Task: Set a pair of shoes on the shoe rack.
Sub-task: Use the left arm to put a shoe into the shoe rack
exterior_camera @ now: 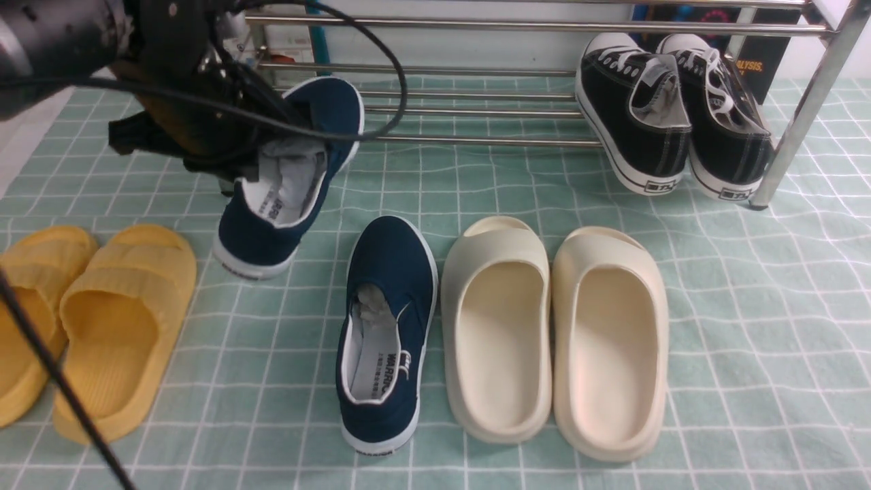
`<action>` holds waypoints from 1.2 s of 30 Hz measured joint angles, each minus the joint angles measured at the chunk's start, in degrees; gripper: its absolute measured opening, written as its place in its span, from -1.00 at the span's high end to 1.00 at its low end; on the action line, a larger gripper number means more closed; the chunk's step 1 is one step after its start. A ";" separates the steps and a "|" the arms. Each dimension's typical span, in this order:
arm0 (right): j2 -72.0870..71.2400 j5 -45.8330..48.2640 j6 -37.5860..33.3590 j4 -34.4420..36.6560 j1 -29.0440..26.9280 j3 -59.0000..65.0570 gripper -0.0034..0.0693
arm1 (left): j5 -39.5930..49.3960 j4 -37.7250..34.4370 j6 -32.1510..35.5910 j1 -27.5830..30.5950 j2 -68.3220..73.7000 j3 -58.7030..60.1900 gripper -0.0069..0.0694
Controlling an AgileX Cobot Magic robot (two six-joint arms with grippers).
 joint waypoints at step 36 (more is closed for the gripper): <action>0.00 0.00 0.00 0.00 0.00 0.00 0.25 | 4.85 -7.71 4.34 4.87 30.41 -43.00 -0.28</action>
